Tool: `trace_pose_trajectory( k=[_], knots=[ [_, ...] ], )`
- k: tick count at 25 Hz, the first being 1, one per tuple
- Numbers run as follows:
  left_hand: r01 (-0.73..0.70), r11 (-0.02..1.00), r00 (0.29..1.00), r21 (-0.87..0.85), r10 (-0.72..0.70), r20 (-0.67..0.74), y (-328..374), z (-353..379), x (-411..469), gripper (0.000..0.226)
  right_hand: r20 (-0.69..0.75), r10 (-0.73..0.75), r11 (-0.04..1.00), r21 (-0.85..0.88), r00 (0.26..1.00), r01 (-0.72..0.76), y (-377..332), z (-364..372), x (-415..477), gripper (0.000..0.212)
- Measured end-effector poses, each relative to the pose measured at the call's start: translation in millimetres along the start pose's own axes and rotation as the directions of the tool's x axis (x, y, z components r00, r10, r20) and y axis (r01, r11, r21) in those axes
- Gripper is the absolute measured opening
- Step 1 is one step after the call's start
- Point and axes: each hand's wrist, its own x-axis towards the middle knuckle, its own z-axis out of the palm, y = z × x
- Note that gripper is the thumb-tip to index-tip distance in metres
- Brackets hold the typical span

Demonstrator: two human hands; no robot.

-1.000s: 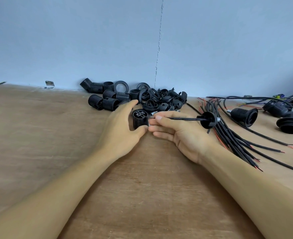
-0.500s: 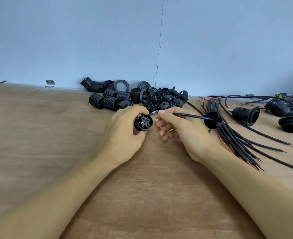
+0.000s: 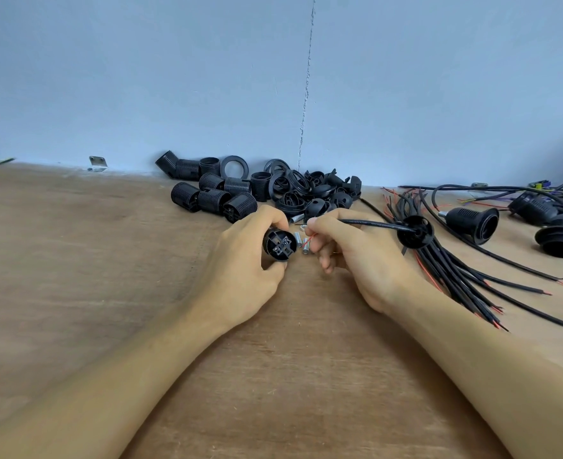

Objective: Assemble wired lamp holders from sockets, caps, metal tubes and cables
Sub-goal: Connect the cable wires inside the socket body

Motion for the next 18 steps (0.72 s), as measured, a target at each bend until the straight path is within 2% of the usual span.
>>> trace_pose_trajectory(
  k=[5,10,13,18],
  knots=[
    [0.012,1.0,1.0,0.007,-0.012,-0.024,-3.4,1.0,0.5,0.056,-0.004,-0.013,0.993,-0.121,1.0,0.012,2.4,2.7,-0.5,0.02],
    [-0.004,0.999,0.999,0.032,0.006,-0.044,-1.5,0.8,-0.4,0.059,0.013,-0.013,0.992,-0.127,1.0,0.015,3.8,4.2,0.4,0.017],
    [0.0,1.0,0.999,0.027,0.001,-0.039,-1.8,0.3,-0.8,0.059,0.02,-0.021,0.992,-0.122,1.0,0.023,5.0,3.9,0.4,0.023],
    [-0.027,0.998,0.999,0.057,0.029,-0.038,-0.8,-0.9,-1.3,0.059,0.009,-0.047,0.986,-0.161,0.999,0.048,7.3,3.6,0.5,0.016]
  ],
)
